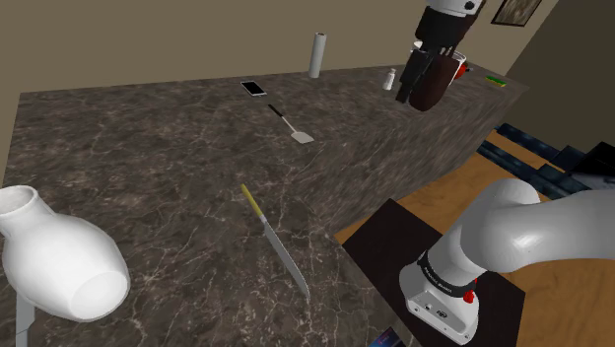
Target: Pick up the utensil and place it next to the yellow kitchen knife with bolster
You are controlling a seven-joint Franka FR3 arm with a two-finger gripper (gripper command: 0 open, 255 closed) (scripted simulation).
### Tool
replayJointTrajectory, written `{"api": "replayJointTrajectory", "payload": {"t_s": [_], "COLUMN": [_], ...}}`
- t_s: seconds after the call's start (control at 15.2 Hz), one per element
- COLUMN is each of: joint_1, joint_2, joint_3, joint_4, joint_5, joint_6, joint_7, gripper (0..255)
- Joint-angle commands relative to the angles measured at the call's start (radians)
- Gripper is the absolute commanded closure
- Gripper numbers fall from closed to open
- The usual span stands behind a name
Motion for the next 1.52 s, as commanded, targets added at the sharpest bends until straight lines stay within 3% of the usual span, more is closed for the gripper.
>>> {"api": "replayJointTrajectory", "payload": {"t_s": [0.0, 0.73, 1.45], "joint_1": [0.000, -0.021, -0.040], "joint_2": [0.000, 0.331, 0.725], "joint_3": [0.000, 0.018, 0.020], "joint_4": [0.000, 0.021, 0.210], "joint_5": [0.000, 0.020, 0.025], "joint_6": [0.000, 0.323, 0.543], "joint_7": [0.000, 0.109, 0.204], "gripper": [0, 0, 0]}}
